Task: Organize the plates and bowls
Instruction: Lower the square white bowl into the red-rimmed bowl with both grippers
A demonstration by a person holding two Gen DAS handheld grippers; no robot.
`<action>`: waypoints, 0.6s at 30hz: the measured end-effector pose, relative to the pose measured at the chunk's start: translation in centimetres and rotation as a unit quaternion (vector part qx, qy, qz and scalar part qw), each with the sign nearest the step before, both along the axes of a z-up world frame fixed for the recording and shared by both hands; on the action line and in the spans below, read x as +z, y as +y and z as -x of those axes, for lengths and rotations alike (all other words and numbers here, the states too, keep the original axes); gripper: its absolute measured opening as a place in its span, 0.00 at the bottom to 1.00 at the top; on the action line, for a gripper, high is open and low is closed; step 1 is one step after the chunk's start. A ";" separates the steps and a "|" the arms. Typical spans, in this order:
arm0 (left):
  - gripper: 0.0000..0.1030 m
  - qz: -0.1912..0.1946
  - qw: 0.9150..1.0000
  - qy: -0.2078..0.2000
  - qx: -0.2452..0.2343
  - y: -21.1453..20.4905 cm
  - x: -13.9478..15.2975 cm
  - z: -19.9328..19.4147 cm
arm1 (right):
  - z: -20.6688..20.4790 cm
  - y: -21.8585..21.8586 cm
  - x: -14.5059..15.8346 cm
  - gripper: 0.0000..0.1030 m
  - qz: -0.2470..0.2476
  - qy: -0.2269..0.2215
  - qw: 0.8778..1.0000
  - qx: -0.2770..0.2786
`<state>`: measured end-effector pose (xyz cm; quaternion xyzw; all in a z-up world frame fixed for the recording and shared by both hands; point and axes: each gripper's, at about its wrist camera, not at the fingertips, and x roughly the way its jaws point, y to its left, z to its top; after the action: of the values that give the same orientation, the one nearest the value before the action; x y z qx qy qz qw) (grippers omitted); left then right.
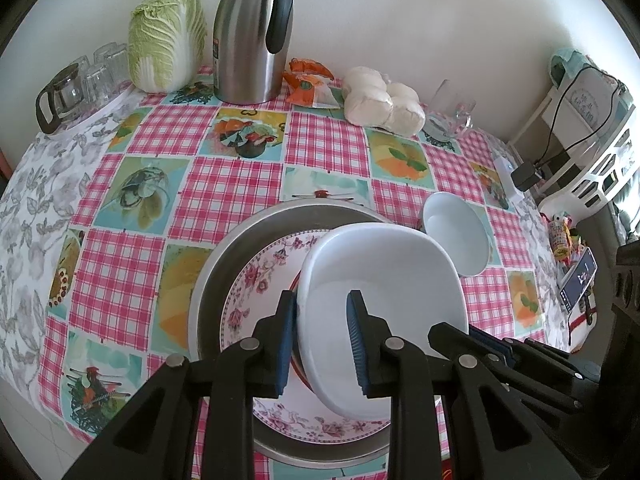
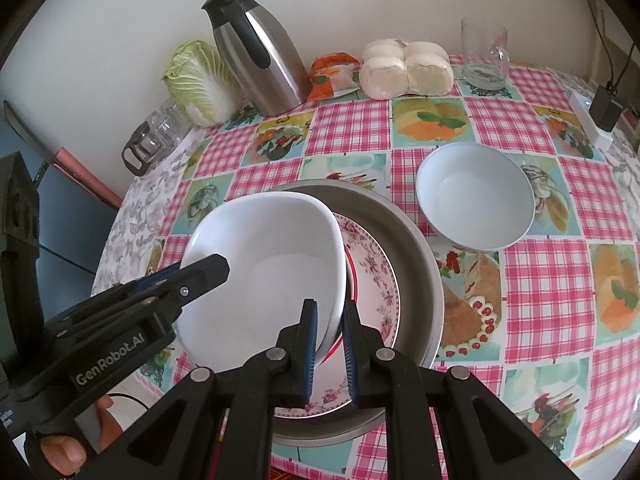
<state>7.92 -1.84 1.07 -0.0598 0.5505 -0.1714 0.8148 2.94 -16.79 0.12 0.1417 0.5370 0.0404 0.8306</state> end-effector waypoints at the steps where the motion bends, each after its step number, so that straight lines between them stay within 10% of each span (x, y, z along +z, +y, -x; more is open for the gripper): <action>1: 0.26 0.001 1.000 -0.001 0.001 0.1 0.1 0.0 | 0.0 0.0 0.0 0.15 0.000 0.000 1.000 0.000; 18: 0.40 0.010 1.000 -0.010 0.022 1.0 0.7 -0.1 | 0.1 -0.1 0.3 0.15 0.006 -0.008 1.000 0.005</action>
<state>8.06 -0.85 1.72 -0.0783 0.5395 -0.1598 0.8229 2.85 -16.88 0.46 0.1337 0.5310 0.0420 0.8357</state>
